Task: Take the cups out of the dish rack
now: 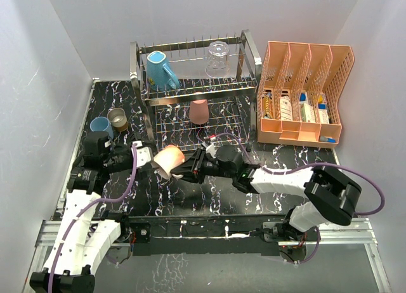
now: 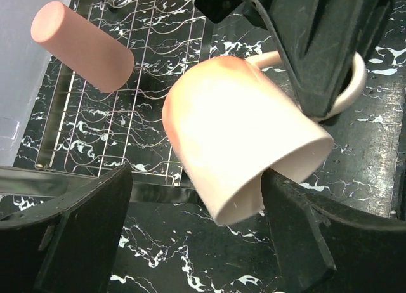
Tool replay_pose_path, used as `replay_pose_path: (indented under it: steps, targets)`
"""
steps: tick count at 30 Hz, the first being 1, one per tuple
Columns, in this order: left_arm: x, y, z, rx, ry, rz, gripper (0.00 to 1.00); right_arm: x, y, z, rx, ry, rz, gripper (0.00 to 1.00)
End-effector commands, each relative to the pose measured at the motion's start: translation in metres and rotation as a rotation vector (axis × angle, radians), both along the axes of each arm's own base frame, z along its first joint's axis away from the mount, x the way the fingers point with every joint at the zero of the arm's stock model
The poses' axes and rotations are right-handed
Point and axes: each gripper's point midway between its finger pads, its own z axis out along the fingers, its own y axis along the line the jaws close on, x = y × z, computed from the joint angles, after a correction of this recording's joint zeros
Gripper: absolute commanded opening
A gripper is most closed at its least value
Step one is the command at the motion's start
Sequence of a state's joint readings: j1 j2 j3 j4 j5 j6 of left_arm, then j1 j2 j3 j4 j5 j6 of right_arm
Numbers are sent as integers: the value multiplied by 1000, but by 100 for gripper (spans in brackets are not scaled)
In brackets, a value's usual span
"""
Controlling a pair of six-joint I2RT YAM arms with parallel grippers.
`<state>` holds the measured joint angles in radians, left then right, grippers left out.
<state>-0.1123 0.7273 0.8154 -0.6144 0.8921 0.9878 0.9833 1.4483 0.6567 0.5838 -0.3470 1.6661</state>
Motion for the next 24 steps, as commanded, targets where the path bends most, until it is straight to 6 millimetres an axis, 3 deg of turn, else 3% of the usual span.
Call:
replay_pose_path:
  steps: [1,3,9,12,15,17,20,24]
  targets:
    - [-3,-7,-5,-1,-12,-59,77,-12,10,93,325,-79,49,8]
    - [-2,-5,-10,15,-14,-60,67,-16,12,94,348,-60,62,8]
    - [-8,-6,-22,17,20,-66,17,-25,18,92,364,-31,99,9]
    - [-15,-6,-31,20,61,-67,2,-26,18,88,371,-34,108,30]
    - [-26,-2,-46,60,131,-73,0,-22,15,74,338,-32,90,52]
    - [-31,3,-57,97,184,-70,0,-16,9,60,297,-38,66,57]
    - [-38,9,-74,165,291,-70,0,-1,-5,21,137,-48,25,63]
    - [-41,20,-93,289,406,-43,0,32,-37,-22,-132,-123,-61,68]
